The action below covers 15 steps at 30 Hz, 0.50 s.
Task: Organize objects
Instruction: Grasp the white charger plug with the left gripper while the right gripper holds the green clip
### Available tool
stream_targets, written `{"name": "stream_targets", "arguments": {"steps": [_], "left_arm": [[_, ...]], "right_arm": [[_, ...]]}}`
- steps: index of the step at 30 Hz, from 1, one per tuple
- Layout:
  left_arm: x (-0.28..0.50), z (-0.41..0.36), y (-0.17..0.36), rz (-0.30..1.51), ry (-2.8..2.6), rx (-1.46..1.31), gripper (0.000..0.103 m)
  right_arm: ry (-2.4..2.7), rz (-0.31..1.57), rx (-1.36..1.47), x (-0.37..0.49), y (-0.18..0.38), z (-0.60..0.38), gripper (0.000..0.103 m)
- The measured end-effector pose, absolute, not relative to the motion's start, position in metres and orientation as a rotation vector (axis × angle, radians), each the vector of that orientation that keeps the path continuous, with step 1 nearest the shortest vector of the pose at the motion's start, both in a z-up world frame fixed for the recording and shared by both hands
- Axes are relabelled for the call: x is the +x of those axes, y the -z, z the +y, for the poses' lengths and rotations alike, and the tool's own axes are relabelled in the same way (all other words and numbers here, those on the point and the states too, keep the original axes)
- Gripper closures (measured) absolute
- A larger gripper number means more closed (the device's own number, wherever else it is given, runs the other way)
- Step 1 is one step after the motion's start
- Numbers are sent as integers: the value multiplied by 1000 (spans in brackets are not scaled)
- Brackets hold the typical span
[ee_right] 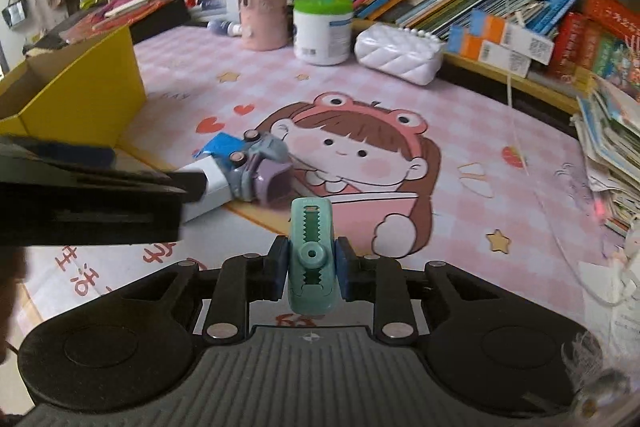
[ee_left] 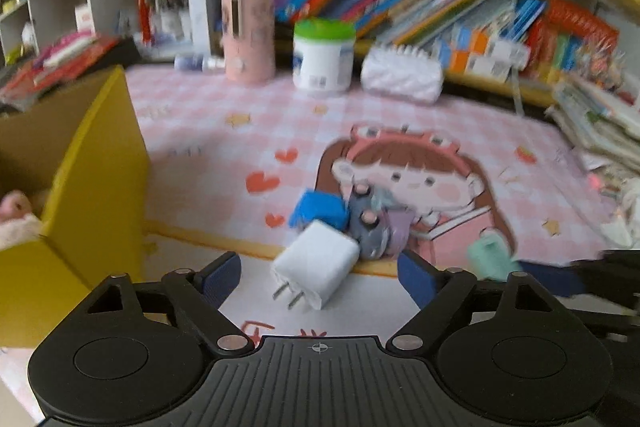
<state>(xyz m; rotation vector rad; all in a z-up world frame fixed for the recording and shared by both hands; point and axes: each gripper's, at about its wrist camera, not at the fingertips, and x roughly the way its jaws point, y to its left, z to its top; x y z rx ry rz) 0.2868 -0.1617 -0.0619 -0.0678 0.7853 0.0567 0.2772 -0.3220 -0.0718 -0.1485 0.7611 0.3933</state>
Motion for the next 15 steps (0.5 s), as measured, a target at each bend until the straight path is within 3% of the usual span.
{"name": "stream_targets", "arguments": {"steps": [9, 15], "left_arm": [[320, -161, 91, 864, -102, -37, 22], [325, -166, 97, 876, -69, -16, 40]], "right_arm": [[-380, 757, -145, 276, 70, -336, 80], [-389, 764, -140, 277, 70, -336, 80]]}}
